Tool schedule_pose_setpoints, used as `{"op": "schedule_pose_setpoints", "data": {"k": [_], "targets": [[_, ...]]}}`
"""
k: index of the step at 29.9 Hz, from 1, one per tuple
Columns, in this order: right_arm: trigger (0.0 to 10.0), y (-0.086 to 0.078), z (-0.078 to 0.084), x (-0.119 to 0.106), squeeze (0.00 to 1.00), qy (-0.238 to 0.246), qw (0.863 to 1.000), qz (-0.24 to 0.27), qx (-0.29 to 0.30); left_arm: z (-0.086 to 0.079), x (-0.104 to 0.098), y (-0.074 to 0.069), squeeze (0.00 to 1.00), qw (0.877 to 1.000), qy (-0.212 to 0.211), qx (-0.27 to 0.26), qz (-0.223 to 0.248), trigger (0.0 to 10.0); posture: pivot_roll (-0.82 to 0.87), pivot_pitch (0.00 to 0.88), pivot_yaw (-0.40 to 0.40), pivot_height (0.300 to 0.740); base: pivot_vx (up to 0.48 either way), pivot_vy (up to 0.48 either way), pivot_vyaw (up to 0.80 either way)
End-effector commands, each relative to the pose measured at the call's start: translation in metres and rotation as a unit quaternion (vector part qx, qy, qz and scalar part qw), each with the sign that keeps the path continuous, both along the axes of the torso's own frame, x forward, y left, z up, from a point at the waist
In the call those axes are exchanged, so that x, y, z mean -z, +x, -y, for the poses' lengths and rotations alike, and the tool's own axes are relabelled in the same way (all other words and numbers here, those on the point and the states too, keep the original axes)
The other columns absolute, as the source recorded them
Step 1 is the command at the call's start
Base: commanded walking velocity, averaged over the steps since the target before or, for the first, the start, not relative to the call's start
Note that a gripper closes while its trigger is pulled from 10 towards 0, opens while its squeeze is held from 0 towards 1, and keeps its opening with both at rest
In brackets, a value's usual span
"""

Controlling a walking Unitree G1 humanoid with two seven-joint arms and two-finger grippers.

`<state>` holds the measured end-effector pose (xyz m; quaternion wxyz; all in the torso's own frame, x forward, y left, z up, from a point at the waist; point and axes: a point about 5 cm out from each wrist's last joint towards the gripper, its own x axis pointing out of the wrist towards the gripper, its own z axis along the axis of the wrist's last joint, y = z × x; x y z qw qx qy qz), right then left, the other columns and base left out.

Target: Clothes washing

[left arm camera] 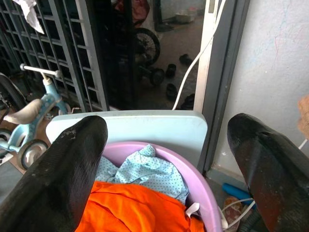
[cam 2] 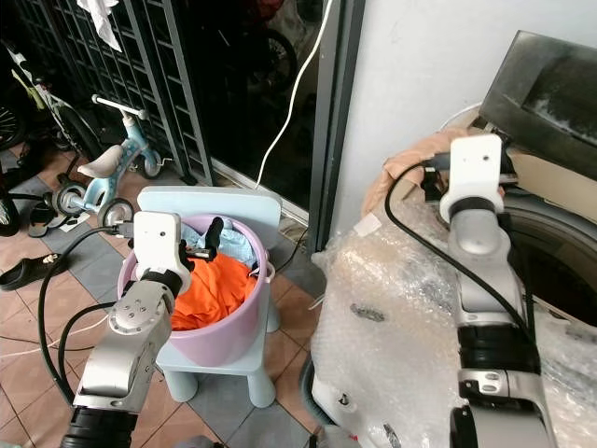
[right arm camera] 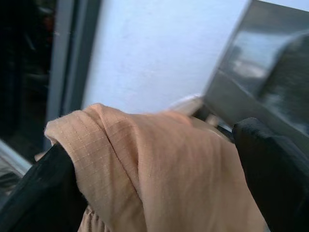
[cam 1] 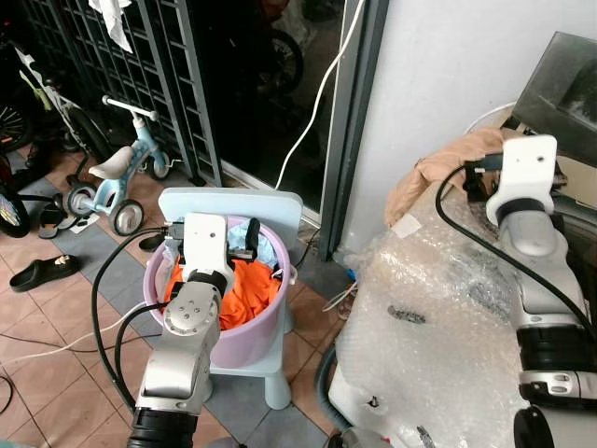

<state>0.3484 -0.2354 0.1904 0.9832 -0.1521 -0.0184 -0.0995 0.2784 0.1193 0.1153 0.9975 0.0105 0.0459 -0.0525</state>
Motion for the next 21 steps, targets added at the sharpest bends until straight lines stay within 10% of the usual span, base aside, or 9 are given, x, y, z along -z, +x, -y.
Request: {"op": "schedule_pose_setpoints", "data": {"k": [1, 4, 5, 6, 9, 10, 12, 13, 21], "targets": [[10.0, 0.011, -0.018, 0.002, 1.0, 0.008, 0.999, -0.017, -0.036, 0.002, -0.006, -0.001, 0.0, 1.0, 0.0, 0.009, 0.006, 10.0, -0.04, 0.0, 0.009, 0.74, 0.0, 0.0, 0.0], [10.0, 0.017, -0.029, 0.008, 0.92, 0.012, 0.998, -0.04, -0.052, 0.003, -0.006, -0.002, 0.0, 1.0, 0.001, 0.011, 0.005, 10.0, -0.03, 0.0, 0.007, 0.74, 0.0, 0.0, 0.0], [10.0, 0.021, -0.036, 0.015, 0.58, 0.024, 0.996, -0.063, -0.053, 0.002, -0.006, -0.004, 0.0, 1.0, 0.003, 0.011, 0.002, 10.0, -0.03, 0.0, 0.005, 0.74, 0.0, 0.0, 0.0], [10.0, 0.021, -0.036, 0.015, 0.58, 0.024, 0.996, -0.063, -0.053, 0.002, -0.006, -0.004, 0.0, 1.0, 0.003, 0.011, 0.002, 10.0, -0.03, 0.0, 0.005, 0.74, 0.0, 0.0, 0.0], [10.0, 0.026, -0.049, 0.038, 0.0, 0.056, 0.989, -0.125, -0.054, 0.0, -0.006, -0.008, 0.0, 1.0, 0.004, 0.01, 0.001, 10.0, -0.01, 0.0, -0.003, 0.74, 0.0, 0.0, 0.0], [5.8, 0.027, -0.053, 0.045, 0.0, 0.061, 0.986, -0.143, -0.055, -0.001, -0.006, -0.009, 0.0, 1.0, 0.003, 0.012, 0.0, 10.0, 0.0, 0.0, -0.006, 0.74, 0.0, 0.0, 0.0], [3.6, 0.028, -0.056, 0.05, 0.0, 0.057, 0.985, -0.155, -0.058, -0.002, -0.005, -0.011, 0.0, 1.0, 0.004, 0.011, -0.001, 10.0, 0.01, 0.0, -0.01, 0.74, 0.0, 0.0, 0.0], [0.0, 0.028, -0.056, 0.053, 0.0, 0.059, 0.984, -0.16, -0.057, -0.003, -0.005, -0.011, 0.0, 1.0, 0.005, 0.011, -0.002, 10.0, 0.01, 0.0, -0.011, 0.74, 0.0, 0.0, 0.0], [0.0, 0.025, -0.022, 0.056, 0.0, 0.064, 0.984, -0.152, 0.068, -0.003, -0.004, -0.015, 0.0, 1.0, 0.006, 0.011, -0.012, 10.0, 0.01, 0.0, -0.014, 0.74, 0.0, 0.0, 0.0]]}}
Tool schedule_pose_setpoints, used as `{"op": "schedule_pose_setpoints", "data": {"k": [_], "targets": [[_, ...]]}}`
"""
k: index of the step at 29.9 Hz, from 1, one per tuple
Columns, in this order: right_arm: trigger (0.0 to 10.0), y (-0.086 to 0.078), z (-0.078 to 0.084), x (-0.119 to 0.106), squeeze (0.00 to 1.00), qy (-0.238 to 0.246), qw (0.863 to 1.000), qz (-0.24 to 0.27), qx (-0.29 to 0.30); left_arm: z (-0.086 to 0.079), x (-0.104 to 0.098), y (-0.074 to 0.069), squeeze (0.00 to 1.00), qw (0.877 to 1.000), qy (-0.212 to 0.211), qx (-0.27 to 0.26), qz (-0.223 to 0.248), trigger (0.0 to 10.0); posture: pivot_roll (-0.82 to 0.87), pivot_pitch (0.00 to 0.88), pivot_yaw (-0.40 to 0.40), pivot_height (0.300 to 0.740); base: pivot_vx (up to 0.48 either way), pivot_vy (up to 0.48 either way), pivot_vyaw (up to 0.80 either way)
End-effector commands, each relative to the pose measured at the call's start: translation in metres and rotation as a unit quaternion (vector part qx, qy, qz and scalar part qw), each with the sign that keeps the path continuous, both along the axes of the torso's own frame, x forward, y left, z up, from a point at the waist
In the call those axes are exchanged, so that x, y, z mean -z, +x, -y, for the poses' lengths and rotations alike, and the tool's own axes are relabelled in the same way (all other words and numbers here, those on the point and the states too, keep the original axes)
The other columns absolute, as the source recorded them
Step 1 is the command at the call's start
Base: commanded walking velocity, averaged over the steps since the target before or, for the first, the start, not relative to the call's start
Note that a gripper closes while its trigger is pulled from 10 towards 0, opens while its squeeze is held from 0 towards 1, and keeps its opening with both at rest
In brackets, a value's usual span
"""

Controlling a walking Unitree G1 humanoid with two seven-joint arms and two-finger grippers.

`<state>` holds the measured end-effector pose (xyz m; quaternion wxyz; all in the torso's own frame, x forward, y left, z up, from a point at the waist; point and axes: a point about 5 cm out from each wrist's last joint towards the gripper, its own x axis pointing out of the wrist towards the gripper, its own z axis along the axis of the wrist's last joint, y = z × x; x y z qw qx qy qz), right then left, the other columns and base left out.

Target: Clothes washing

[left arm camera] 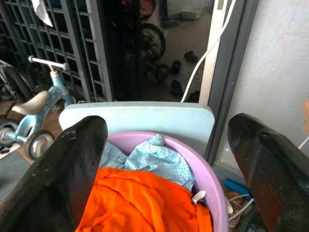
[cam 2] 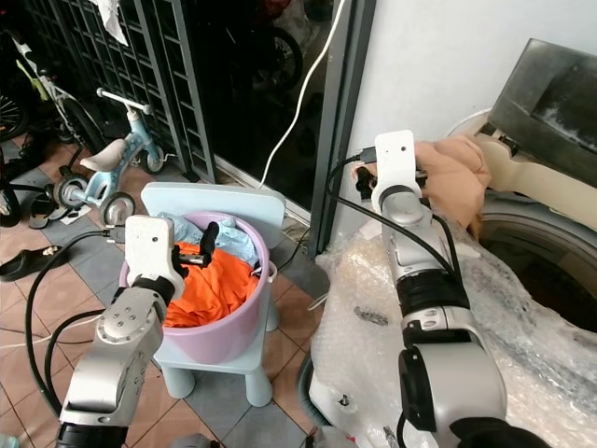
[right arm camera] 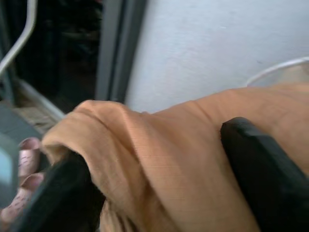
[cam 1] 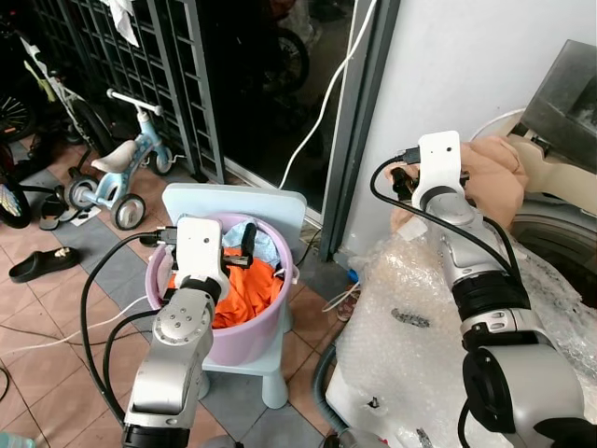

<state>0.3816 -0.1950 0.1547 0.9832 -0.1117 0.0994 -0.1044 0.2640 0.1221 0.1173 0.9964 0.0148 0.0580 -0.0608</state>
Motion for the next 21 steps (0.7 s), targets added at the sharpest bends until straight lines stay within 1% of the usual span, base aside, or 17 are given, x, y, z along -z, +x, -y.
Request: {"op": "schedule_pose_setpoints", "data": {"k": [1, 3, 4, 8, 12, 13, 15, 16, 17, 20, 21], "targets": [[0.0, -0.008, 0.022, 0.02, 0.0, 0.016, 0.997, -0.04, 0.059, 0.0, -0.002, -0.001, 0.0, 1.0, 0.001, 0.003, -0.001, 10.0, 0.01, 0.0, -0.014, 0.74, 0.0, 0.0, 0.0], [0.0, -0.01, 0.033, 0.017, 0.0, 0.017, 0.995, -0.028, 0.09, 0.0, -0.002, -0.001, 0.0, 1.0, 0.002, 0.003, -0.002, 10.0, 0.01, 0.0, -0.01, 0.74, 0.0, 0.0, 0.0], [0.0, -0.011, 0.041, 0.013, 0.0, 0.017, 0.993, -0.014, 0.114, 0.0, -0.002, -0.001, 0.0, 1.0, 0.002, 0.004, -0.003, 10.0, 0.01, 0.0, -0.009, 0.74, 0.0, 0.0, 0.0], [0.0, -0.015, 0.056, 0.009, 0.0, 0.025, 0.987, 0.006, 0.16, -0.001, -0.002, -0.001, 0.0, 1.0, 0.005, 0.005, -0.004, 10.0, 0.0, 0.0, -0.002, 0.74, 0.0, 0.0, 0.0], [0.0, -0.018, 0.065, 0.002, 0.0, 0.022, 0.982, 0.027, 0.185, -0.001, -0.003, 0.001, 0.0, 1.0, 0.012, 0.005, 0.0, 10.0, 0.0, 0.0, 0.001, 0.74, 0.0, 0.0, 0.0], [0.0, -0.018, 0.065, 0.002, 0.0, 0.022, 0.982, 0.027, 0.185, -0.001, -0.003, 0.001, 0.0, 1.0, 0.012, 0.005, 0.0, 10.0, 0.0, 0.0, 0.001, 0.74, 0.0, 0.0, 0.0], [0.0, -0.018, 0.072, -0.003, 0.0, 0.024, 0.978, 0.042, 0.201, -0.002, -0.004, 0.003, 0.0, 1.0, 0.013, 0.004, 0.001, 10.0, 0.0, 0.0, 0.005, 0.74, 0.0, 0.0, 0.0], [0.0, -0.018, 0.072, -0.003, 0.0, 0.024, 0.978, 0.042, 0.201, -0.002, -0.004, 0.003, 0.0, 1.0, 0.013, 0.004, 0.001, 10.0, 0.0, 0.0, 0.005, 0.74, 0.0, 0.0, 0.0], [0.0, -0.019, 0.076, -0.008, 0.0, 0.024, 0.976, 0.052, 0.21, -0.003, -0.005, 0.004, 0.0, 1.0, 0.015, 0.003, 0.005, 10.0, -0.01, 0.0, 0.008, 0.74, 0.0, 0.0, 0.0], [0.0, -0.019, 0.081, -0.016, 0.0, 0.024, 0.974, 0.067, 0.217, -0.003, -0.007, 0.007, 0.0, 1.0, 0.015, 0.003, 0.01, 10.0, -0.01, 0.0, 0.01, 0.74, 0.0, 0.0, 0.0], [0.0, -0.019, 0.085, -0.022, 0.0, 0.018, 0.972, 0.077, 0.222, -0.003, -0.008, 0.008, 0.0, 1.0, 0.015, 0.003, 0.014, 10.0, -0.02, 0.0, 0.01, 0.74, 0.0, 0.0, 0.0]]}}
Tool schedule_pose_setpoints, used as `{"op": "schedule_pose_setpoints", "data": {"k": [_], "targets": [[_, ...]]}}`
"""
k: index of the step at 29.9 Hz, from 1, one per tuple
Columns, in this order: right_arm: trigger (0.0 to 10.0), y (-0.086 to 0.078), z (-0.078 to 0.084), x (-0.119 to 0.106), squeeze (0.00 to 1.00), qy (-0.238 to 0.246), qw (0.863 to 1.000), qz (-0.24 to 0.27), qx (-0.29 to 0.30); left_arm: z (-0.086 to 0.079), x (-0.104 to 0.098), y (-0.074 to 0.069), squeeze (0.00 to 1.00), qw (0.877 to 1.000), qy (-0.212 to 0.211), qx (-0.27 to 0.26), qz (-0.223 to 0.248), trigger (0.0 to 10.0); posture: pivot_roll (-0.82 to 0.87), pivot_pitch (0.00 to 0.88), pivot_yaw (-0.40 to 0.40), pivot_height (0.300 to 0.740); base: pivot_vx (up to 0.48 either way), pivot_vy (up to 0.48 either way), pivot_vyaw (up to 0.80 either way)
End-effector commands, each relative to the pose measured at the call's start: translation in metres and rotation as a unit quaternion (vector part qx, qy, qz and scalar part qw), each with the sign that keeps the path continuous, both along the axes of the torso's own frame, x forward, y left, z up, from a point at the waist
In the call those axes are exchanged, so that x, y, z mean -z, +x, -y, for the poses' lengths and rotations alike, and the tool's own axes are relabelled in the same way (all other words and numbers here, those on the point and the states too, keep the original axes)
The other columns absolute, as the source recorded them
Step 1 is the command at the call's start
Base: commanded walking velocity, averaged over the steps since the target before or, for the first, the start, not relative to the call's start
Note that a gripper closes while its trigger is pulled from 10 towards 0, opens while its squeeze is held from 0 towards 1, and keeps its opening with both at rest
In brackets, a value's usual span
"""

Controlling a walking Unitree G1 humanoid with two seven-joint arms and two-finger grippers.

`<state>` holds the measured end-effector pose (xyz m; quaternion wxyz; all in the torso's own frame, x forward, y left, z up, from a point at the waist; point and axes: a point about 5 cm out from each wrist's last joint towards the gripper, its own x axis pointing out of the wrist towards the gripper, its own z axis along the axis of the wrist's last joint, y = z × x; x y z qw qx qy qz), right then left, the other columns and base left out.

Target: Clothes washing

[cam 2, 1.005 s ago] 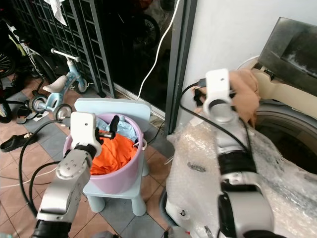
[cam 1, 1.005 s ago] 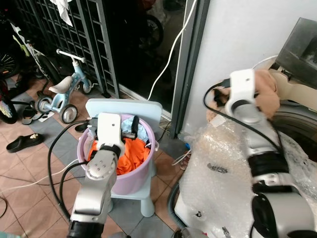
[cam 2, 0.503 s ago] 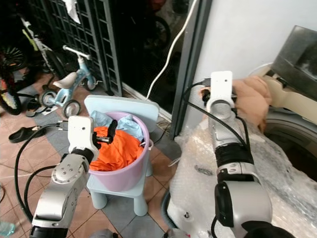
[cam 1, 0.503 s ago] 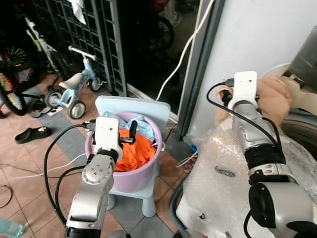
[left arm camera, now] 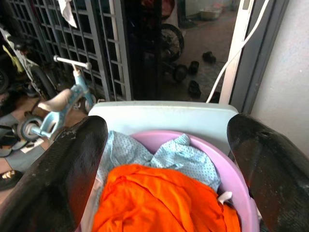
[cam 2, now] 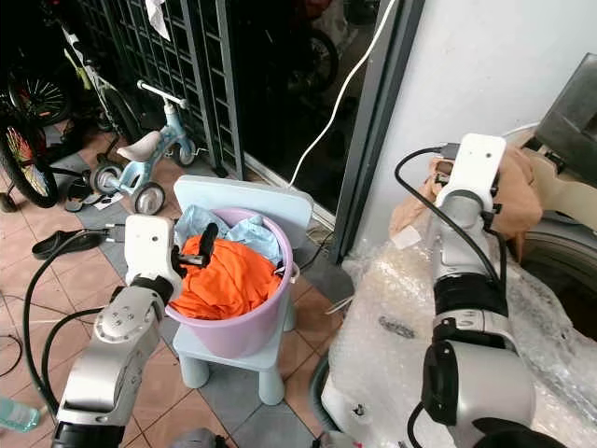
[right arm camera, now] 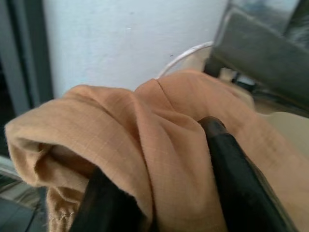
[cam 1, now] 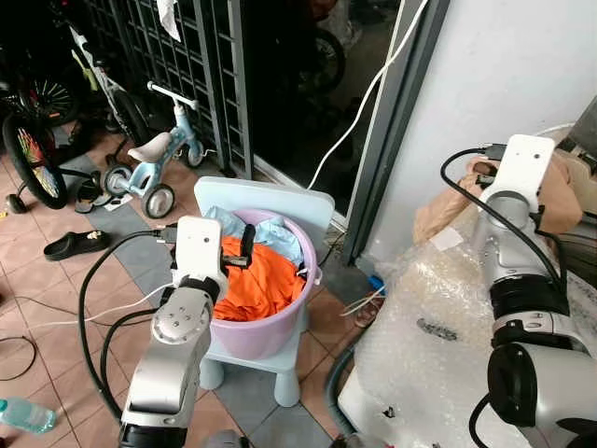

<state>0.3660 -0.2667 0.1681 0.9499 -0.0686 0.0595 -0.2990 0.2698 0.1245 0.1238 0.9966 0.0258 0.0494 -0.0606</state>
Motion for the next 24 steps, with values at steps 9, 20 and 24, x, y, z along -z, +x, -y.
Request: {"op": "schedule_pose_setpoints", "data": {"k": [9, 20, 24], "targets": [[0.0, -0.015, 0.021, -0.047, 0.0, -0.084, 0.993, 0.086, -0.006, 0.004, 0.002, 0.001, 0.0, 1.0, -0.01, 0.0, 0.0, 10.0, -0.05, 0.0, 0.002, 0.74, 0.0, -0.178, 0.0], [0.0, -0.026, 0.01, -0.044, 0.0, -0.099, 0.99, 0.089, -0.044, 0.008, 0.004, 0.005, 0.0, 0.999, -0.034, -0.003, 0.0, 10.0, -0.07, 0.0, 0.002, 0.74, 0.0, 0.0, -0.44], [0.0, -0.027, 0.011, -0.047, 0.0, -0.101, 0.99, 0.089, -0.045, 0.01, 0.005, 0.005, 0.0, 0.999, -0.04, 0.005, 0.0, 10.0, -0.07, 0.0, -0.002, 0.74, 0.0, 0.0, -0.79]]}}
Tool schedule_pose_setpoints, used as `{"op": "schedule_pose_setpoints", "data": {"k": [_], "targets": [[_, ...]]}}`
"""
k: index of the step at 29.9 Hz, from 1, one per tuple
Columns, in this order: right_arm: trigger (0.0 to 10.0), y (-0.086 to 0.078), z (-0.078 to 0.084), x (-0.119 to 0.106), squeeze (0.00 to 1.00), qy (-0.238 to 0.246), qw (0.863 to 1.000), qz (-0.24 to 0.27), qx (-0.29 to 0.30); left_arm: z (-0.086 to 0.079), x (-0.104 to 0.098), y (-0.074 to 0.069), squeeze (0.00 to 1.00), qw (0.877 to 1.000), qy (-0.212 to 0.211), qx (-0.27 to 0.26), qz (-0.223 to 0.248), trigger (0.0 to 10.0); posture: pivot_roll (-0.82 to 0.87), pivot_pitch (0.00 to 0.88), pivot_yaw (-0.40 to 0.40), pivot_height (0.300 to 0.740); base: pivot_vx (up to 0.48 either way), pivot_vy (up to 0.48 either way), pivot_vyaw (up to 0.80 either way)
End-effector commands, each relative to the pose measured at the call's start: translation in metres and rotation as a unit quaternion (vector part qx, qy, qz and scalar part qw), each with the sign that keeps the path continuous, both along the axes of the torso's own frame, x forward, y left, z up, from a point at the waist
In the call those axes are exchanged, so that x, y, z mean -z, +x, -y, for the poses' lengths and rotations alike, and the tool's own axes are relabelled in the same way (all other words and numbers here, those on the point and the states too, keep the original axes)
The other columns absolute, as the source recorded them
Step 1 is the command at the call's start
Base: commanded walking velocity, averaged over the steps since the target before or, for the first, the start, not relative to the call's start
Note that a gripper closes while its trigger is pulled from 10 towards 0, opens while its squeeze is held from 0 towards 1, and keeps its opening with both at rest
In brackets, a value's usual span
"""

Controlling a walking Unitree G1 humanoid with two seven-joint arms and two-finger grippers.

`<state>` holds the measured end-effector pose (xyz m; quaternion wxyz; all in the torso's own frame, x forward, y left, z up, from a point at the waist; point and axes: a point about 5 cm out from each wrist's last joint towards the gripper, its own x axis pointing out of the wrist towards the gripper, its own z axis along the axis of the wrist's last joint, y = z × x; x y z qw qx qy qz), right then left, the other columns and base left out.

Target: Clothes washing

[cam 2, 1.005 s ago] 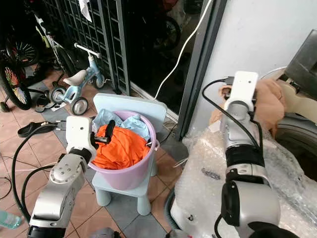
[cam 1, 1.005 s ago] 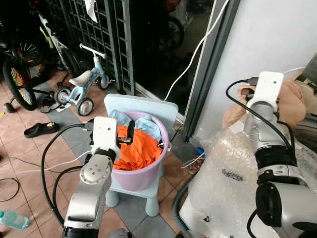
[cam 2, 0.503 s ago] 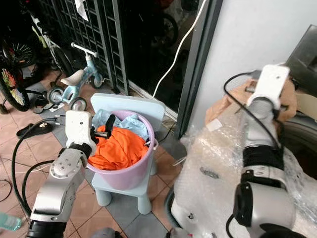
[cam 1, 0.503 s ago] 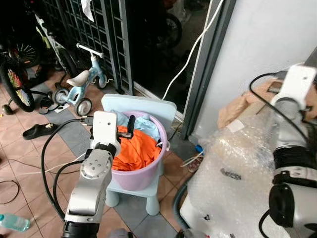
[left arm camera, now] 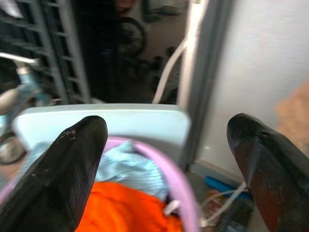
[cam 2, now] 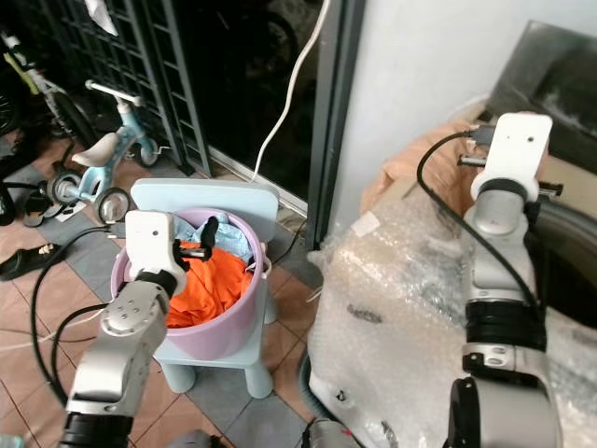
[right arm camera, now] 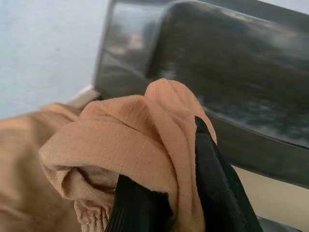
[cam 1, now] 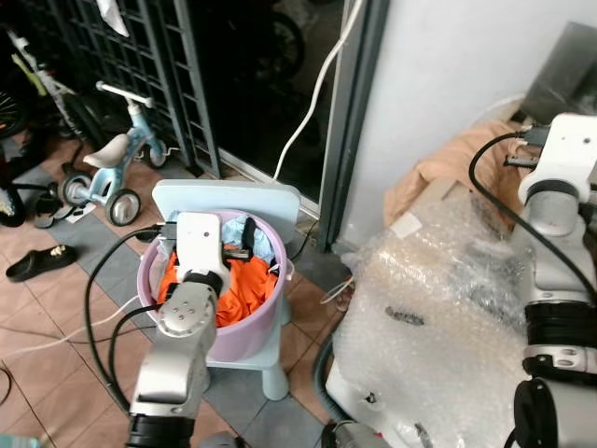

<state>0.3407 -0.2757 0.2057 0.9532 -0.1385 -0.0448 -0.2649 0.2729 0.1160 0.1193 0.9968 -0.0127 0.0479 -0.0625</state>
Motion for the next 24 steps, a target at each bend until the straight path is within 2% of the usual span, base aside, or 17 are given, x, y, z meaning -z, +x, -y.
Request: {"op": "schedule_pose_setpoints", "data": {"k": [1, 2, 3, 4, 5, 6, 20, 24], "targets": [[0.0, -0.002, 0.0018, -0.0092, 0.0, -0.005, 1.0, 0.014, -0.001, 0.0018, 0.0001, 0.0013, 0.0, 1.0, -0.001, 0.005, 0.001, 10.0, -0.07, 0.0, -0.002, 0.74, 0.0, 0.0, -0.79], [0.0, -0.0014, 0.0018, -0.0105, 0.0, -0.006, 1.0, 0.014, -0.002, 0.002, 0.0005, 0.0013, 0.0, 1.0, -0.002, 0.005, 0.001, 10.0, -0.07, 0.0, -0.004, 0.74, 0.0, 0.0, -0.79], [0.7, -0.001, 0.0017, -0.0113, 0.0, -0.006, 1.0, 0.014, -0.003, 0.0021, 0.0008, 0.0012, 0.0, 1.0, -0.003, 0.005, 0.0, 10.0, -0.07, 0.0, -0.004, 0.74, -0.24, 0.0, -0.79], [3.8, -0.0001, 0.0014, -0.0122, 0.0, -0.01, 1.0, 0.013, -0.004, 0.0024, 0.0011, 0.0013, 0.0, 1.0, -0.004, 0.004, -0.001, 10.0, -0.06, 0.0, -0.007, 0.74, -0.259, 0.0, -0.79], [3.8, -0.0001, 0.0014, -0.0122, 0.0, -0.01, 1.0, 0.013, -0.004, 0.0024, 0.0011, 0.0013, 0.0, 1.0, -0.004, 0.004, -0.001, 10.0, -0.06, 0.0, -0.007, 0.74, -0.259, 0.0, -0.79], [10.0, 0.001, 0.0007, -0.0127, 0.0, -0.012, 1.0, 0.013, -0.006, 0.0026, 0.001, 0.0014, 0.0, 1.0, -0.005, 0.004, -0.001, 10.0, -0.06, 0.0, -0.008, 0.74, -0.266, 0.0, -0.77], [10.0, 0.0034, -0.0031, -0.0116, 0.0, -0.014, 1.0, 0.005, -0.016, 0.0012, 0.0021, 0.0019, 0.0, 1.0, -0.009, 0.001, -0.003, 10.0, -0.06, 0.0, -0.012, 0.74, -0.271, 0.0, -0.76], [10.0, 0.0042, -0.0035, -0.0135, 0.0, -0.017, 1.0, 0.007, -0.017, 0.0018, 0.0013, 0.003, 0.0, 1.0, -0.009, 0.002, 0.0, 10.0, -0.06, 0.0, -0.012, 0.74, 0.0, 0.0, -0.76]]}}
